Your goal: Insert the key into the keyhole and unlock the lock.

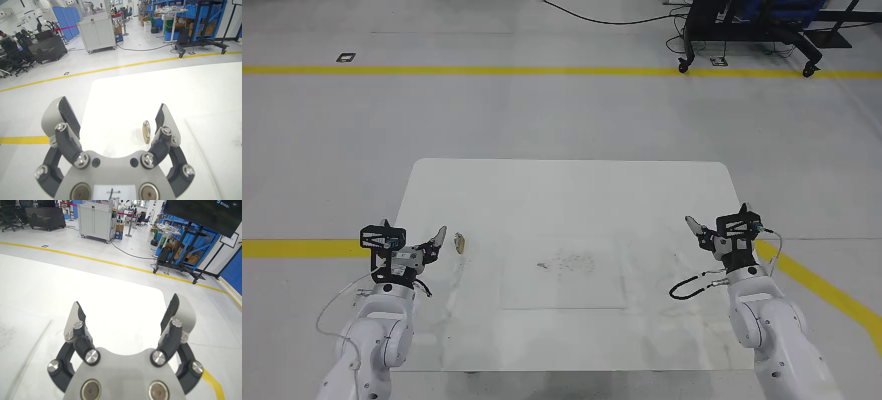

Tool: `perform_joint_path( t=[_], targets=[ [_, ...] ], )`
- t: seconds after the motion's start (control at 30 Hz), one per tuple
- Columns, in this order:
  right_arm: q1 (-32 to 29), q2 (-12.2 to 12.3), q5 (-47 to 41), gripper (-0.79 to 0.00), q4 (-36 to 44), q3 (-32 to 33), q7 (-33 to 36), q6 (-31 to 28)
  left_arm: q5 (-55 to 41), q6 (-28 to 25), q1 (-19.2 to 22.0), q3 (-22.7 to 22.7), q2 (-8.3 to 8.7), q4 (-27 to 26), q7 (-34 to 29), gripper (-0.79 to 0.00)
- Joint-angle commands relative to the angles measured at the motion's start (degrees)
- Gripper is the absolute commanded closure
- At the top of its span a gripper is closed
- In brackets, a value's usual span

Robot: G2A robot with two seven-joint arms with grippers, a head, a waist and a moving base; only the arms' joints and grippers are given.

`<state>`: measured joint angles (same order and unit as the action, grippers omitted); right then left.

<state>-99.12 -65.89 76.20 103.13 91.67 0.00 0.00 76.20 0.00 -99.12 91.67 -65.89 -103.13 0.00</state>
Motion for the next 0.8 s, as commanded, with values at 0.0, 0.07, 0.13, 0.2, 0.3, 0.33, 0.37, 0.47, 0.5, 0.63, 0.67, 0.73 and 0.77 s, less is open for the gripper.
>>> perform_joint_path(
  t=[0.0,0.07,0.13,0.2,0.3,0.33,0.37,0.47,0.5,0.63,0.67,0.73,0.77],
  targets=[
    [0.1,0.0,0.5,-0.785,0.3,-0.3,0.0,-0.4,0.0,0.0,0.0,0.0,0.0,0.0,0.0,-0.785],
    [1.0,0.0,3.5,-0.785,0.9,-2.6,0.4,-1.7,0.0,0.0,0.0,0.0,0.0,0.0,0.0,-0.785],
    [2.5,-0.2,4.1,-0.785,1.0,-5.4,1.4,-4.4,0.0,0.0,0.0,0.0,0.0,0.0,0.0,-0.785],
    [4.7,-0.4,3.8,-0.785,0.5,-8.6,2.8,-8.4,0.0,0.0,0.0,0.0,0.0,0.0,0.0,-0.785],
    [8.6,-0.7,4.0,-0.785,-1.1,-13.6,4.6,-14.0,0.0,0.0,0.0,0.0,0.0,0.0,0.0,-0.785],
    [9.7,-0.8,3.9,-0.785,-1.9,-14.9,5.1,-15.2,0.0,0.0,0.0,0.0,0.0,0.0,0.0,-0.785],
    [10.4,-0.9,3.8,-0.785,-2.4,-15.4,5.4,-15.2,0.0,0.0,0.0,0.0,0.0,0.0,0.0,-0.785],
    [10.4,-0.9,3.8,-0.785,-2.4,-15.4,5.4,-15.2,0.0,0.0,0.0,0.0,0.0,0.0,0.0,-0.785],
    [10.4,-0.9,3.8,-0.785,-2.4,-15.4,5.4,-15.2,0.0,0.0,0.0,0.0,0.0,0.0,0.0,-0.785],
    [10.4,-0.9,3.8,-0.785,-2.4,-15.4,5.4,-15.2,0.0,0.0,0.0,0.0,0.0,0.0,0.0,-0.785],
    [10.4,-0.9,3.8,-0.785,-2.4,-15.4,5.4,-15.2,0.0,0.0,0.0,0.0,0.0,0.0,0.0,-0.785],
    [10.4,-0.9,3.8,-0.785,-2.4,-15.4,5.4,-15.2,0.0,0.0,0.0,0.0,0.0,0.0,0.0,-0.785],
    [10.4,-0.9,3.8,-0.785,-2.4,-15.4,5.4,-15.2,0.0,0.0,0.0,0.0,0.0,0.0,0.0,-0.785]
  ],
)
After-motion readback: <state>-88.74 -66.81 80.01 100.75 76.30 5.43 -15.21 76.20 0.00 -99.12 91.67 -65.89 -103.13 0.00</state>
